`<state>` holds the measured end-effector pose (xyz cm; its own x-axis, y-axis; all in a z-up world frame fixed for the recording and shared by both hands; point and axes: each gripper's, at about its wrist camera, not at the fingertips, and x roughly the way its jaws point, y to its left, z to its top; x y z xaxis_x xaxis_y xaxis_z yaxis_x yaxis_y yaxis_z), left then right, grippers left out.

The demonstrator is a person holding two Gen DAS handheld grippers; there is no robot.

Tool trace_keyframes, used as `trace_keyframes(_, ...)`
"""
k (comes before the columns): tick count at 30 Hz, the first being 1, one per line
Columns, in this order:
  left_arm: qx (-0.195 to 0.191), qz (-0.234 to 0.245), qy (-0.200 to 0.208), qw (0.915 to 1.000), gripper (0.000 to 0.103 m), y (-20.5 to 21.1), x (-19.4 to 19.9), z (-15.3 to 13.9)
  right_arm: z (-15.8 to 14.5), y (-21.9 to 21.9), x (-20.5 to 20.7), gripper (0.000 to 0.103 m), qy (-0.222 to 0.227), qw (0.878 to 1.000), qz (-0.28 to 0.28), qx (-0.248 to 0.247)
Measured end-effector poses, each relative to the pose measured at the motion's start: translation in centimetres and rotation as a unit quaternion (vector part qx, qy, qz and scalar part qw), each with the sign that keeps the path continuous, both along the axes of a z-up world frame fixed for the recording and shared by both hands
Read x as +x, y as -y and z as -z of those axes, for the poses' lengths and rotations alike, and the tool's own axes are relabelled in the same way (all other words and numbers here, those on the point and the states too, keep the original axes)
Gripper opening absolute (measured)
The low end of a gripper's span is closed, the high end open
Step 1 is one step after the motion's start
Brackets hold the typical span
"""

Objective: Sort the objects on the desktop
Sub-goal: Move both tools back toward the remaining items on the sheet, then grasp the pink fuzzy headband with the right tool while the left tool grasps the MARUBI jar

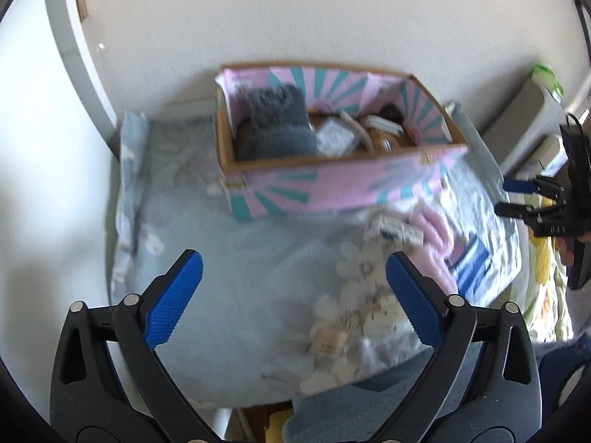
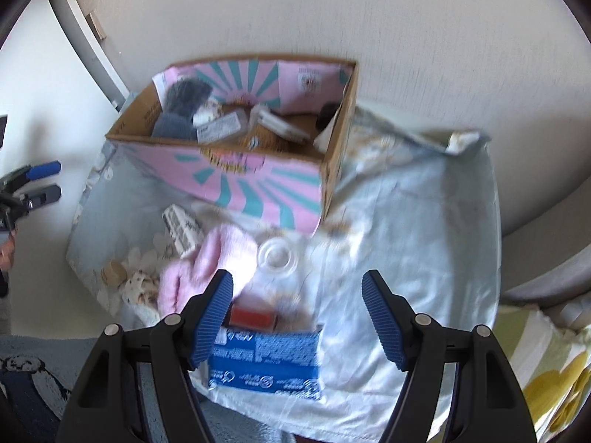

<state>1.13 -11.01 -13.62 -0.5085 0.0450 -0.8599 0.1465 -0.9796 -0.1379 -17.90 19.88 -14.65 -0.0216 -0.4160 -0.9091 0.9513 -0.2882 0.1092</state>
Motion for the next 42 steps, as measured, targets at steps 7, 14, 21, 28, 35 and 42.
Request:
trace_keyframes(7,-0.003,0.058,0.007,0.9983,0.094,-3.1,2.9,3.4,2.2,-0.1,2.4,0.068,0.05,0.999,-0.002,0.01)
trace_keyframes(14,0.005,0.082,0.028,0.9963,0.074,-4.4,3.9,7.4,4.2,1.5,3.6,0.068,0.087,0.996,0.013,0.021)
trace_keyframes(21,-0.003,0.087,0.036,0.9956,0.063,-4.8,4.4,10.0,5.3,3.3,3.2,0.06,0.141,0.988,0.059,0.014)
trace_keyframes(28,-0.007,0.086,0.038,0.9956,0.055,-4.4,4.4,11.2,7.0,4.6,3.7,0.042,0.158,0.983,0.085,0.033)
trace_keyframes(35,-0.023,0.107,0.046,0.993,0.037,-4.9,4.2,11.8,7.7,4.8,3.4,0.028,0.166,0.979,0.111,0.027)
trace_keyframes(42,-0.025,0.109,0.051,0.9924,0.03,-4.4,4.1,11.5,7.3,4.9,4.1,0.021,0.149,0.983,0.108,0.024)
